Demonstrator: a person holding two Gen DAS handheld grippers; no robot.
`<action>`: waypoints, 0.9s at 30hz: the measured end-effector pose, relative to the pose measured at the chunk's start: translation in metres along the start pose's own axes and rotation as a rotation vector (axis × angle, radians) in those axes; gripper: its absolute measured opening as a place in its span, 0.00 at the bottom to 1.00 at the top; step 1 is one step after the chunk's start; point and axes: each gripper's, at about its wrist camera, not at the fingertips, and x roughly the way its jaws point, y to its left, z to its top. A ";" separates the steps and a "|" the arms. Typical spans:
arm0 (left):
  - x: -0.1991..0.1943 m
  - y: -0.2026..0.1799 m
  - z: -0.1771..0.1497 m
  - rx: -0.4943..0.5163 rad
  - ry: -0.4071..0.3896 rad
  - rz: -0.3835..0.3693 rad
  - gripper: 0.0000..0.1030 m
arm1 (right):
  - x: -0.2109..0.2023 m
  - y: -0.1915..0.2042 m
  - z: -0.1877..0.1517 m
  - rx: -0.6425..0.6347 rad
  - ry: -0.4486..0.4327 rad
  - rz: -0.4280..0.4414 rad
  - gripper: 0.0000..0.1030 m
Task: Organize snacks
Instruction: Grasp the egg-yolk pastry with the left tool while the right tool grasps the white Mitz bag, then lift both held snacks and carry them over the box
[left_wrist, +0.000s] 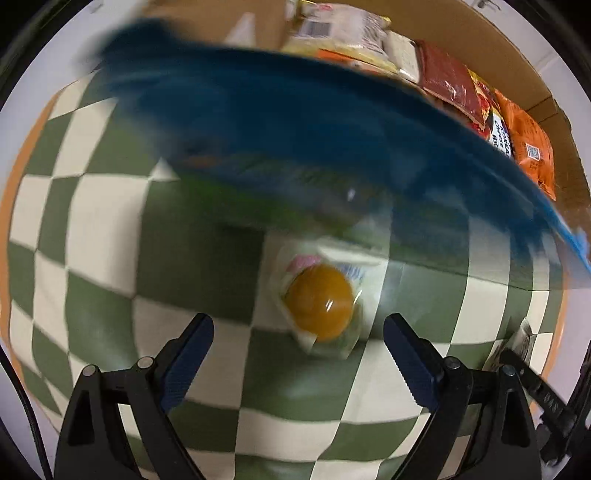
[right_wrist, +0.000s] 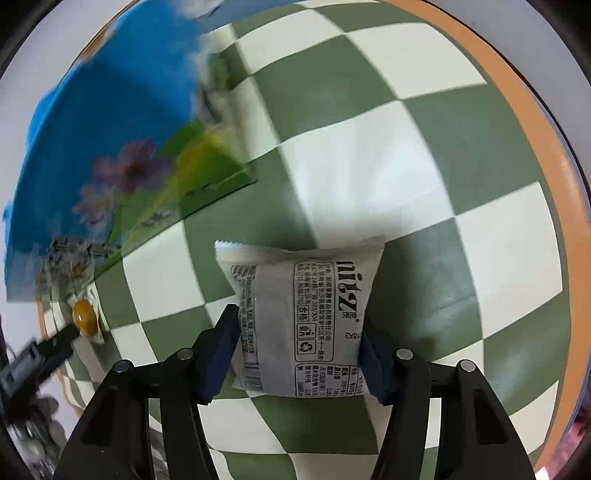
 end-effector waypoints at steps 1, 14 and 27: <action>0.002 -0.002 0.001 0.006 -0.002 -0.003 0.90 | 0.002 0.004 -0.003 -0.012 0.006 0.002 0.60; 0.005 -0.005 -0.061 0.076 0.013 0.020 0.46 | 0.020 0.050 -0.040 -0.211 0.062 -0.040 0.54; 0.036 -0.006 -0.159 0.108 0.200 -0.015 0.48 | 0.048 0.061 -0.125 -0.336 0.208 -0.048 0.55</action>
